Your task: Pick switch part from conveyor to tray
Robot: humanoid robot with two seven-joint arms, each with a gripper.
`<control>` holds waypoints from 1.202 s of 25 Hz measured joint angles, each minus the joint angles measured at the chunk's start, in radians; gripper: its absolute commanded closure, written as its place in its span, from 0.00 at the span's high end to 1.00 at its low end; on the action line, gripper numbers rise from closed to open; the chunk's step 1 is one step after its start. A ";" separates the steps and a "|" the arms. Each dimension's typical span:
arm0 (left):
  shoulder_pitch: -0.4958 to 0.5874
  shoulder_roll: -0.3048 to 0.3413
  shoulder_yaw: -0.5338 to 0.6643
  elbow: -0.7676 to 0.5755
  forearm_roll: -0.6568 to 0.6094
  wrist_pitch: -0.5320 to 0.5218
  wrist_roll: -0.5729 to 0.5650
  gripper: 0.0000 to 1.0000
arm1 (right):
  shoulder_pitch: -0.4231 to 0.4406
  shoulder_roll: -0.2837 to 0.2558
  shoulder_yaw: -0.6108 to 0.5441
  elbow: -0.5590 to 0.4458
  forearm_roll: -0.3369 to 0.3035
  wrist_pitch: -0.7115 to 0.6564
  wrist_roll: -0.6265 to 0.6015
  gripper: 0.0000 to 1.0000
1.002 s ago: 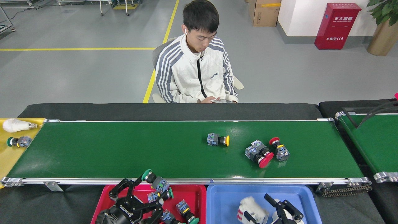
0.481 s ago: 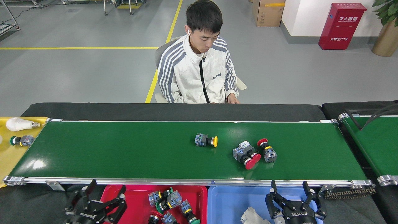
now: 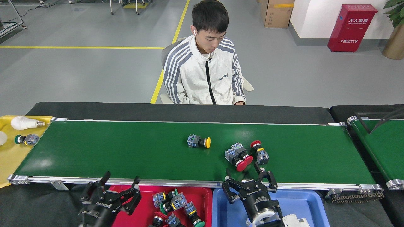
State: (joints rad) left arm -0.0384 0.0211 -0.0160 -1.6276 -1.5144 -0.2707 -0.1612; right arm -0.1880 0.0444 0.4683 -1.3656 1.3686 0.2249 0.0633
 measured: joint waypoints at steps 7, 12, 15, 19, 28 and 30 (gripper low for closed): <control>-0.260 -0.035 -0.108 0.336 0.000 0.087 -0.039 1.00 | -0.085 0.033 0.024 0.131 0.000 0.001 0.004 1.00; -0.315 -0.064 -0.115 0.443 0.000 0.108 -0.041 1.00 | -0.162 0.076 0.025 0.248 -0.002 0.003 0.006 1.00; -0.332 -0.071 -0.116 0.467 0.000 0.111 -0.041 1.00 | -0.231 0.110 0.028 0.345 -0.008 0.003 0.009 1.00; -0.392 -0.074 -0.128 0.552 0.000 0.111 -0.043 1.00 | -0.286 0.112 0.054 0.430 -0.014 0.004 0.005 0.61; -0.430 -0.074 -0.127 0.638 0.000 0.114 -0.044 1.00 | -0.305 0.123 0.102 0.461 -0.015 -0.004 -0.005 0.04; -0.441 -0.074 -0.127 0.656 0.000 0.122 -0.043 1.00 | -0.305 0.123 0.103 0.461 -0.015 -0.006 -0.005 0.03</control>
State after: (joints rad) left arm -0.4798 -0.0529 -0.1434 -0.9718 -1.5145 -0.1486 -0.2043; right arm -0.4932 0.1678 0.5710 -0.9045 1.3540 0.2187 0.0580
